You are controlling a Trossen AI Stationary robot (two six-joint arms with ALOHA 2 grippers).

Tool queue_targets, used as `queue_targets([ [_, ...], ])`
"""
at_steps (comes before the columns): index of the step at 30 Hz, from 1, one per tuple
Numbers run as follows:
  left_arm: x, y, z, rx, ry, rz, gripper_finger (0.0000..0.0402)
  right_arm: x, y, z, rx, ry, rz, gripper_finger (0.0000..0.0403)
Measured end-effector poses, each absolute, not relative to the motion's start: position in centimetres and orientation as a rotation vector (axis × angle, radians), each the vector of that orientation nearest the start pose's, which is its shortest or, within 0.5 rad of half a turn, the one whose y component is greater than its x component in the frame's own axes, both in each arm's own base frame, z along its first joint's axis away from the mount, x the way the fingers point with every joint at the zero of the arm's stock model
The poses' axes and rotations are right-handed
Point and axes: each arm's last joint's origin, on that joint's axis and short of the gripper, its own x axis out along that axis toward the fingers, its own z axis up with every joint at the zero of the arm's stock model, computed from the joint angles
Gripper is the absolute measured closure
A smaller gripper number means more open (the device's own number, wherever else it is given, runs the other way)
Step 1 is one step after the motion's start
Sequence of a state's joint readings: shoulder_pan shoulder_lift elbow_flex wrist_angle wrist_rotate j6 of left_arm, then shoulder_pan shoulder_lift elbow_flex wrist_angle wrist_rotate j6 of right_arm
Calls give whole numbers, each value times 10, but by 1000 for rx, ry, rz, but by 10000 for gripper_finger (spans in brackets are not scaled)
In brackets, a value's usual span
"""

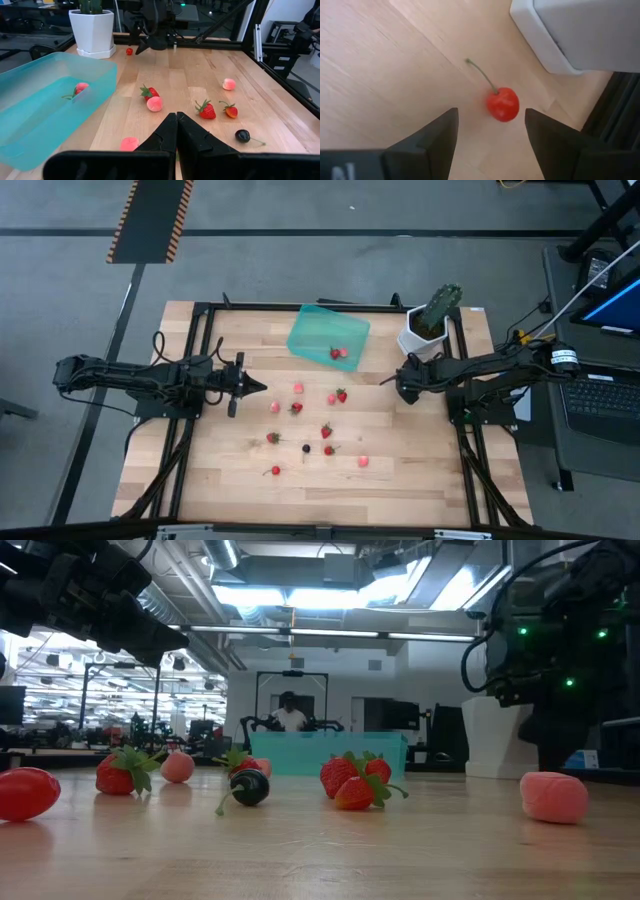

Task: Pick and placing Produce into tupperware
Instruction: Put the red cherry into the light blue bin

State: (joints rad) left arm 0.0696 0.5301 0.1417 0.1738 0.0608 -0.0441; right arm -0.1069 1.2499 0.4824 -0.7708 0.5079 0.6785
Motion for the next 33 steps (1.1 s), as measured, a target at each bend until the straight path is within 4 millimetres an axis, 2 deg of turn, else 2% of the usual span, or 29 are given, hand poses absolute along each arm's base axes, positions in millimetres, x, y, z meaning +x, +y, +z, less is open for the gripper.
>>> queue_targets([
  [7, 136, 8, 179, -58, 214, 14, 401, 154, -37, 134, 262, 1260, -1012, 171],
  [11, 136, 8, 179, -59, 214, 14, 401, 157, -39, 134, 293, 1249, -982, 173],
  [23, 136, 8, 179, -59, 214, 14, 401, 156, -43, 133, 325, 1255, -989, 242],
  [33, 136, 8, 179, -59, 214, 14, 401, 159, -43, 133, 347, 1231, -968, 247],
])
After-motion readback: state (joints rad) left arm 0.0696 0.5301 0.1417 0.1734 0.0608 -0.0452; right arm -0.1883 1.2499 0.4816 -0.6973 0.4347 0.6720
